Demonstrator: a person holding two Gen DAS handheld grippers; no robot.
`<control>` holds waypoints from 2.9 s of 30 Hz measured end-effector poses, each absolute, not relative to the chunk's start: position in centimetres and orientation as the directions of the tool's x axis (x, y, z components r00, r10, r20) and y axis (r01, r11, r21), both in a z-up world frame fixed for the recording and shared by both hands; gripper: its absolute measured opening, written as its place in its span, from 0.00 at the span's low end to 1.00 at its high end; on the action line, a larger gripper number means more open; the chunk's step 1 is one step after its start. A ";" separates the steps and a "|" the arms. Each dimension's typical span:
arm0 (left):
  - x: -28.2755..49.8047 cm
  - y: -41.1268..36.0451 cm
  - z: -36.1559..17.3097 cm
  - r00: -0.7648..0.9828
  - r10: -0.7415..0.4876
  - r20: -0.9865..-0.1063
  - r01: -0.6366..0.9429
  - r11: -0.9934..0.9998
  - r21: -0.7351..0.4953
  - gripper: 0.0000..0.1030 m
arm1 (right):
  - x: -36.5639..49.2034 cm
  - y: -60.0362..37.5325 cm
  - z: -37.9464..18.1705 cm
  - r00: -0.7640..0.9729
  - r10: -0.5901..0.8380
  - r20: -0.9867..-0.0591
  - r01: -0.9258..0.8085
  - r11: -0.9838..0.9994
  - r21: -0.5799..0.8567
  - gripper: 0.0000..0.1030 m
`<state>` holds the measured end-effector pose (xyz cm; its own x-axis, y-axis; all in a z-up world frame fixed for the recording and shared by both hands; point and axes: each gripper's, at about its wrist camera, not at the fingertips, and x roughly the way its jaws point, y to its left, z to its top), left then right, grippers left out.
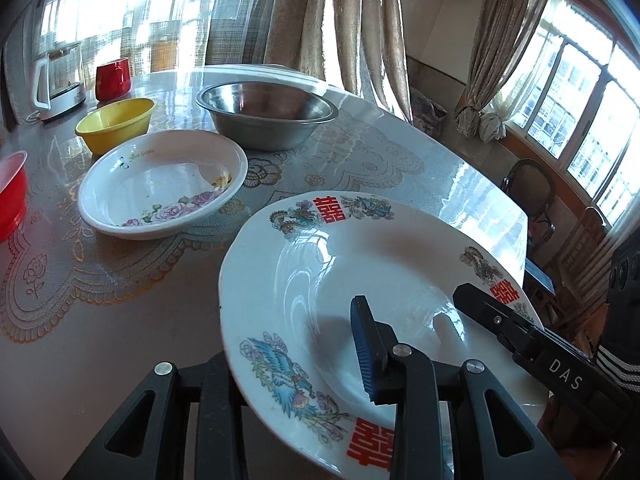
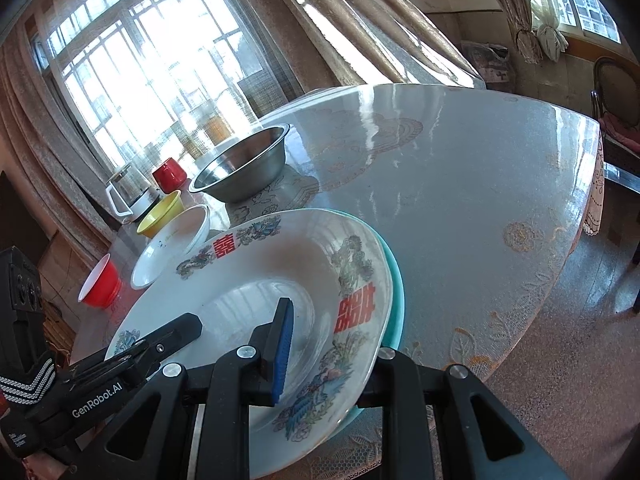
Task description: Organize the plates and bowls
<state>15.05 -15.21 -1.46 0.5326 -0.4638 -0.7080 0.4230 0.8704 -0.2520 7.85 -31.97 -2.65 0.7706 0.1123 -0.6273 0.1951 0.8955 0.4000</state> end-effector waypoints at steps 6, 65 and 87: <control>15.3 -15.6 -1.6 0.561 -0.444 -0.698 0.420 0.880 -0.223 0.35 | 8.3 -32.0 -2.7 0.771 0.092 -0.630 0.204 0.902 0.381 0.23; 13.2 -14.5 -2.1 0.601 -0.392 -0.697 0.418 0.897 -0.145 0.33 | 5.4 -32.7 -2.1 0.780 -0.015 -0.626 0.248 0.926 0.286 0.21; 14.0 -5.9 1.0 0.690 -0.304 -0.657 0.274 0.950 -0.152 0.78 | 5.0 -31.0 1.1 0.811 -0.023 -0.585 0.248 0.919 0.308 0.33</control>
<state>14.04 -5.87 0.98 0.6901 -0.3045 -0.6566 0.2739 0.9496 -0.1525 5.00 -30.99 1.12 0.8109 -0.0226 -0.5847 0.2475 0.9187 0.3078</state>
